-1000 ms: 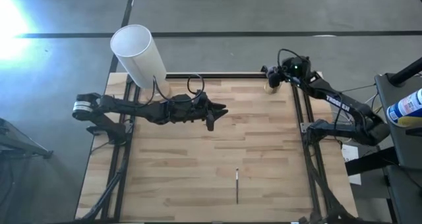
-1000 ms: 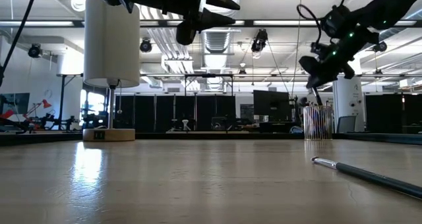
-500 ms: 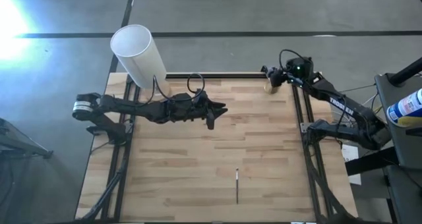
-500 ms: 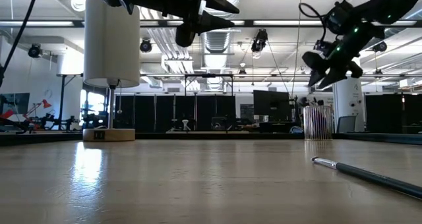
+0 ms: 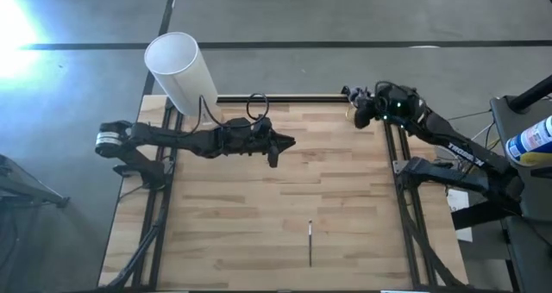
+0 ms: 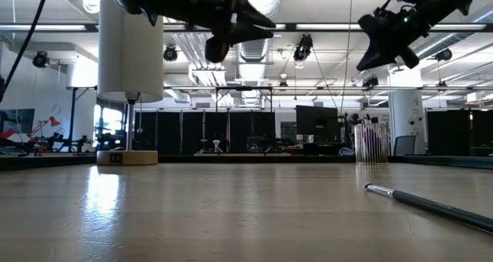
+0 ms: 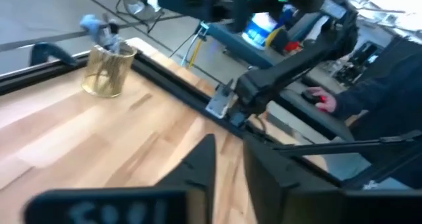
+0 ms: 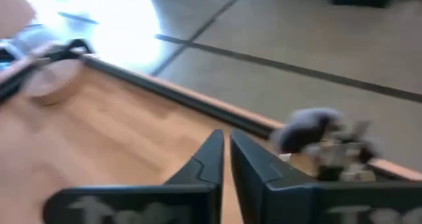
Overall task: Put items in baskets/containers
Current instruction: Put the eyeshadow brush into the yellow container
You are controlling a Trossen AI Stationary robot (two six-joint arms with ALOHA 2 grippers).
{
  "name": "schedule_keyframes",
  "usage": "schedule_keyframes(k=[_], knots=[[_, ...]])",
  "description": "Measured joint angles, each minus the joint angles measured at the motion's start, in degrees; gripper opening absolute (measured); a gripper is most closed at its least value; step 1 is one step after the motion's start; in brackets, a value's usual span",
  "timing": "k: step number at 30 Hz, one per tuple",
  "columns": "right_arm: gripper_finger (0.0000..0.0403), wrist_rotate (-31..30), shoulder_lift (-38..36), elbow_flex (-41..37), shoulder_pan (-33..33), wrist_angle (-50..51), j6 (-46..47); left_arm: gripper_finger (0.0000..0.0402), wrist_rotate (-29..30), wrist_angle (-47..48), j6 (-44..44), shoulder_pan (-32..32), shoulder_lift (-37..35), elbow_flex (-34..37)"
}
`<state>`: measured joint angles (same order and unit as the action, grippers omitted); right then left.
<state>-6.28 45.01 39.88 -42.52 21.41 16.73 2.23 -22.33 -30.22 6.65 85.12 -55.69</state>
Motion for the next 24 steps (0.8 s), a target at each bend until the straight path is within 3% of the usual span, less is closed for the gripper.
schedule_keyframes(k=[5,16,24], knots=[[0.0011,-7.39,0.80,0.00,12.69,1.18,6.77,0.0007,-1.21,0.02,0.61,1.46,-0.64,2.74],[0.0011,-21.09,8.87,0.02,38.39,2.87,31.97,0.0000,-4.72,-4.20,3.00,4.47,-8.75,13.63],[0.0011,-22.41,20.85,6.15,50.62,14.11,53.30,0.0000,-7.64,-4.71,3.12,5.42,-18.46,23.27]])
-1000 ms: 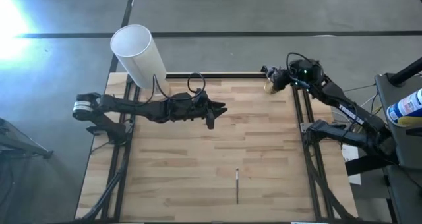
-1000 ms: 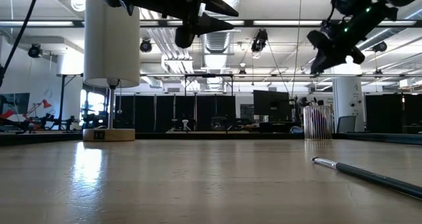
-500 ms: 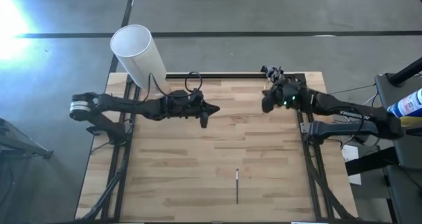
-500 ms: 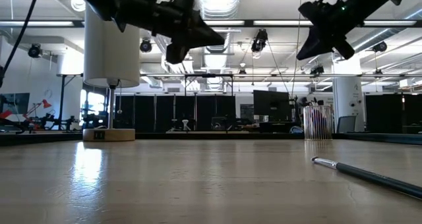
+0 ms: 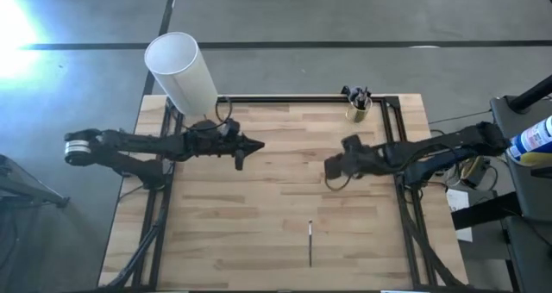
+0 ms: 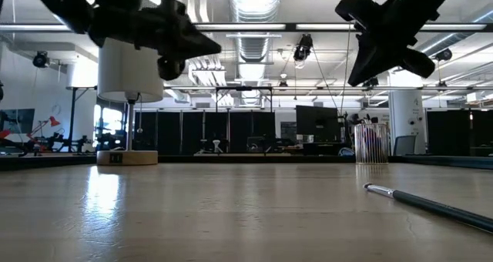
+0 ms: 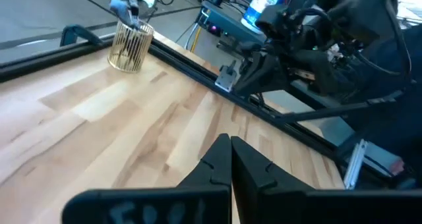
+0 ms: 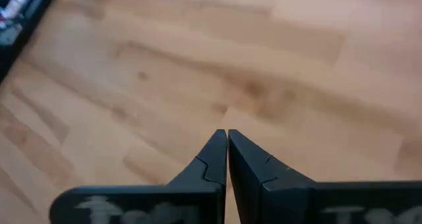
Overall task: Put items in baskets/containers
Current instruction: Put the eyeshadow brush into the yellow container
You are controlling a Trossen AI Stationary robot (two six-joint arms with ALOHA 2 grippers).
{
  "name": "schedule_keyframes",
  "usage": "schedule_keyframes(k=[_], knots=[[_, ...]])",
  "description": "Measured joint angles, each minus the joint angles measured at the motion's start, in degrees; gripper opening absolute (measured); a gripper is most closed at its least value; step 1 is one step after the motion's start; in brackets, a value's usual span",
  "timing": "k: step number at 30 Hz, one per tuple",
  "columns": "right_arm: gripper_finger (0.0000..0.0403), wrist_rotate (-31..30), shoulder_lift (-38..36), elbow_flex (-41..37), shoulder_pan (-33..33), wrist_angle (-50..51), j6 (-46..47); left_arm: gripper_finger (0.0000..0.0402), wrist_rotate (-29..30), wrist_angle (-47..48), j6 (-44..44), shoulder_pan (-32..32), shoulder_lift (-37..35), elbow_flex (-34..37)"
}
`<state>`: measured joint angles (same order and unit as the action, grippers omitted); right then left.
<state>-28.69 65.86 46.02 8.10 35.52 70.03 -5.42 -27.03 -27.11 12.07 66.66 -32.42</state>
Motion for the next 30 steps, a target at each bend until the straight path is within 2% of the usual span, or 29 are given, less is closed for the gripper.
schedule_keyframes(k=[11,24,30], knots=[[0.0014,3.55,18.02,14.08,13.44,6.98,22.16,0.0000,-0.04,-1.95,-1.34,-0.01,-7.72,9.90],[0.0111,25.59,41.89,30.29,14.53,12.25,35.43,0.0000,-2.94,-2.09,-0.34,-0.04,-9.10,12.87],[0.0129,27.41,47.32,33.66,14.62,12.19,38.02,0.0000,-5.11,-2.05,0.45,-0.04,-9.10,12.98]])
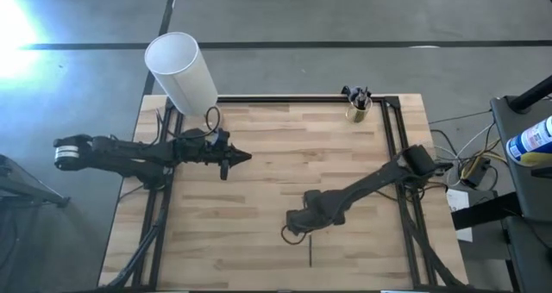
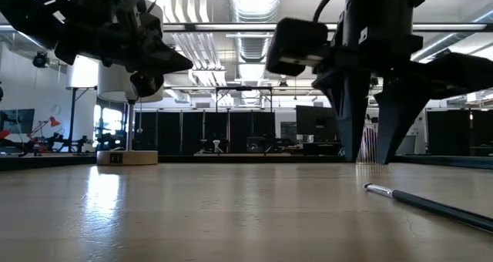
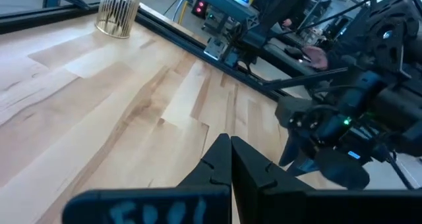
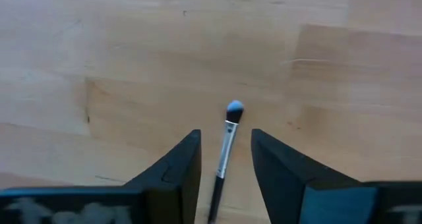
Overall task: Put items in baskets/containers
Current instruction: Put the eyeshadow brush into the yellow container
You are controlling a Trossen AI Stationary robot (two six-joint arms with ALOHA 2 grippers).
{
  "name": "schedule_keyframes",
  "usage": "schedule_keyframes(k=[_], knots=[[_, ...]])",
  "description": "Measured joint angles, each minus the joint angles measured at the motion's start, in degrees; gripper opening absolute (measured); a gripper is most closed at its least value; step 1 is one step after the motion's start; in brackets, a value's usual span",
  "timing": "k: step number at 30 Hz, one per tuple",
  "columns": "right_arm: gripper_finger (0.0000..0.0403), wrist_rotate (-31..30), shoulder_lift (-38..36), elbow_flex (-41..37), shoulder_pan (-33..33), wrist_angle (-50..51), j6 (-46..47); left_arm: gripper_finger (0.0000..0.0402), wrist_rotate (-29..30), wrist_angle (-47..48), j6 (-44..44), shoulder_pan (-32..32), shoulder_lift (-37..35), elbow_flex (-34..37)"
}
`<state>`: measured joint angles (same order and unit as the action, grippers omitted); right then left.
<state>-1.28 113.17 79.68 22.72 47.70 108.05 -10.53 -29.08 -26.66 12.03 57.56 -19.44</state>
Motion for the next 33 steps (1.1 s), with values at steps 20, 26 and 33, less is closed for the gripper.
schedule_keyframes(k=[20,26,33], knots=[[0.0045,-0.55,4.68,0.70,-0.11,0.11,2.87,0.0000,-1.66,0.79,1.08,0.00,0.00,0.00],[0.0025,-1.35,4.56,0.63,-0.20,-0.14,1.34,0.0000,-3.06,0.81,0.90,0.00,0.00,0.00],[0.0017,-2.40,4.32,0.63,-0.33,-1.49,-0.10,0.0000,-3.17,0.81,1.14,0.00,0.00,0.00]])
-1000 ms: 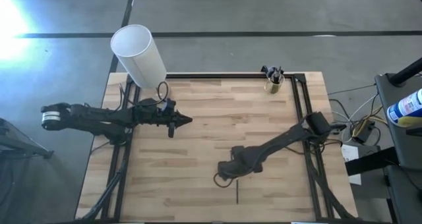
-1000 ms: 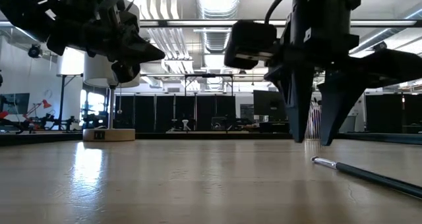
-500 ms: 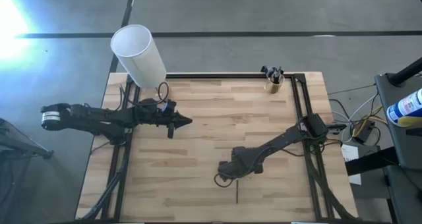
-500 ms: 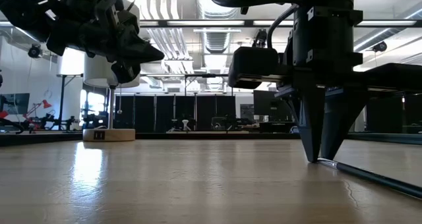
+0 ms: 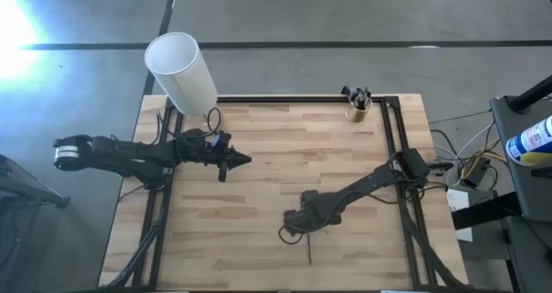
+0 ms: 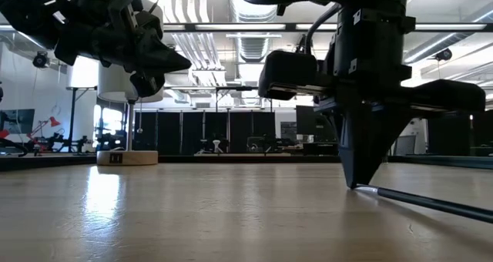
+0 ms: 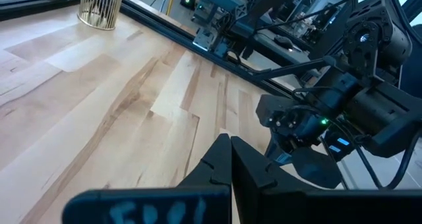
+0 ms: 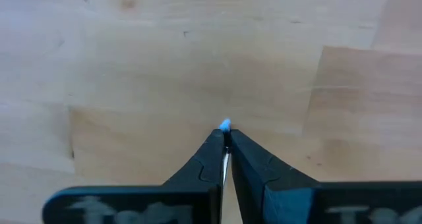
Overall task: Put items in baskets/containers
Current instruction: Put the eyeshadow brush into the yellow container
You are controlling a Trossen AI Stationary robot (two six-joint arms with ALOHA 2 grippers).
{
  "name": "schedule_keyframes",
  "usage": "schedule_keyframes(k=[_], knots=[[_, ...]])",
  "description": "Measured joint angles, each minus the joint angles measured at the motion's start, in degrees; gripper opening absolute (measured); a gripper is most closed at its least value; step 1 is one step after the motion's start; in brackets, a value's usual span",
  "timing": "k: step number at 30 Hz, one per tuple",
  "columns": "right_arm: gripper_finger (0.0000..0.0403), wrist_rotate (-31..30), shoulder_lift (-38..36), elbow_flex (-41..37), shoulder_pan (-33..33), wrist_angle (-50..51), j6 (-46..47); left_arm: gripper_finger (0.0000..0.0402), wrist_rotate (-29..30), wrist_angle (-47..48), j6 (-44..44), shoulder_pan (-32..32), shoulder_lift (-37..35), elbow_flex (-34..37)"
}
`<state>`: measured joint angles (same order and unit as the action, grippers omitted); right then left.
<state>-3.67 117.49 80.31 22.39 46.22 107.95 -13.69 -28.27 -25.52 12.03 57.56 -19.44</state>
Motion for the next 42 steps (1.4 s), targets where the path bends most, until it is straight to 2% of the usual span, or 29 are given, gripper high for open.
schedule_keyframes(k=[27,38,42], knots=[[0.0009,-5.30,-4.84,-0.15,-0.94,-2.03,-9.62,0.0000,-1.75,-0.26,-1.86,0.00,0.00,0.00],[0.0009,-3.32,-5.75,-0.20,-1.05,-2.15,-7.99,0.0000,-1.73,-0.31,-2.12,0.00,0.00,0.00],[0.0027,-1.87,-5.75,-0.28,-1.08,-2.21,-7.06,0.0000,-1.73,-0.31,-2.14,0.00,0.00,0.00]])
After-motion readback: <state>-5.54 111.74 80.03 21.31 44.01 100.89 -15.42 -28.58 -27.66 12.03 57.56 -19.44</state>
